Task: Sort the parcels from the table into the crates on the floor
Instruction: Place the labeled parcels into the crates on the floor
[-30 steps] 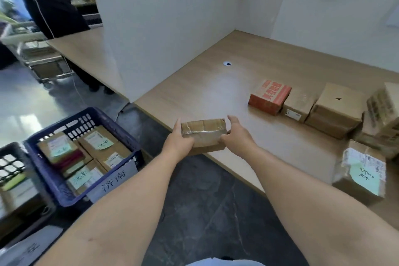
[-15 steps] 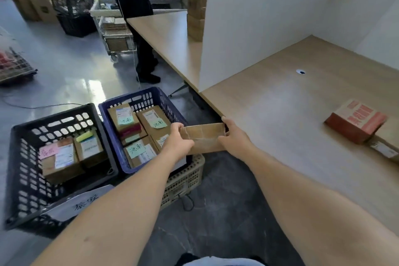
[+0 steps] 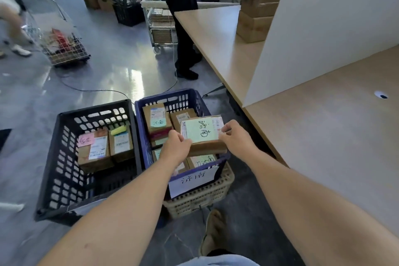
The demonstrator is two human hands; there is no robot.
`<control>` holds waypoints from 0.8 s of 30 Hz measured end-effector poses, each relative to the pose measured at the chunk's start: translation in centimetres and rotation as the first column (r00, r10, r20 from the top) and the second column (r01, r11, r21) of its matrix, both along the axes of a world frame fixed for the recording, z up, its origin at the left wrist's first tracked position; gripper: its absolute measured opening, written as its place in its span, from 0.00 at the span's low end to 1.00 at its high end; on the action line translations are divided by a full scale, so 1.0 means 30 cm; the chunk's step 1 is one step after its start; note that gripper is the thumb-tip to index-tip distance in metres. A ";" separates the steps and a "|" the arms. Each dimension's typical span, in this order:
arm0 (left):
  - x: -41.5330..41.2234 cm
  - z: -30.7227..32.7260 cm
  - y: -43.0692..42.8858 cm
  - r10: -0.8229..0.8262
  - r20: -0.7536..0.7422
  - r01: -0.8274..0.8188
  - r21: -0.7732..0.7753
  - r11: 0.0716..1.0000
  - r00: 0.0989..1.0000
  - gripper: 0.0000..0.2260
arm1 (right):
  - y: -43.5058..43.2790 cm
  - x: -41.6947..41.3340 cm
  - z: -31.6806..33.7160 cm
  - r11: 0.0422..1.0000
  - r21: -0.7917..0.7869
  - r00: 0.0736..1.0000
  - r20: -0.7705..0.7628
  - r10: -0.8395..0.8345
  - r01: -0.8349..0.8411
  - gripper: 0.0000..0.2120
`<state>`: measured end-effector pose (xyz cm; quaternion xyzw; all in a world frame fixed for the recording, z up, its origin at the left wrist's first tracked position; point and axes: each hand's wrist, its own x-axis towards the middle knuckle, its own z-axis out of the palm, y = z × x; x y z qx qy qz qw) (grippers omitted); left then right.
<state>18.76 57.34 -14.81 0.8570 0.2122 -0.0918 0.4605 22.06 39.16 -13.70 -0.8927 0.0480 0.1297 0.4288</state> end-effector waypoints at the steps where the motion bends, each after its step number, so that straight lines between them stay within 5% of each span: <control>1: 0.037 0.001 0.014 0.012 0.001 -0.012 0.010 1.000 1.000 0.08 | 0.013 0.046 -0.006 1.000 0.004 1.000 -0.005 0.015 -0.015 0.07; 7: 0.245 0.014 0.067 0.028 -0.012 -0.028 -0.029 0.999 1.000 0.36 | 0.080 0.292 -0.017 0.994 0.092 0.998 0.001 0.066 -0.065 0.22; 11: 0.358 0.005 0.073 0.051 -0.026 -0.052 -0.058 0.997 0.998 0.49 | 0.101 0.431 -0.032 0.988 0.098 0.992 -0.012 0.123 -0.122 0.18; 17: 0.429 -0.052 0.095 0.120 -0.033 -0.123 -0.093 0.988 0.992 0.38 | 0.159 0.552 -0.066 0.969 0.180 0.978 -0.088 0.190 -0.172 0.22; 24: 0.450 -0.116 0.160 0.157 -0.077 -0.165 -0.114 0.980 0.985 0.24 | 0.272 0.577 -0.121 0.960 0.264 0.975 -0.171 0.142 -0.093 0.41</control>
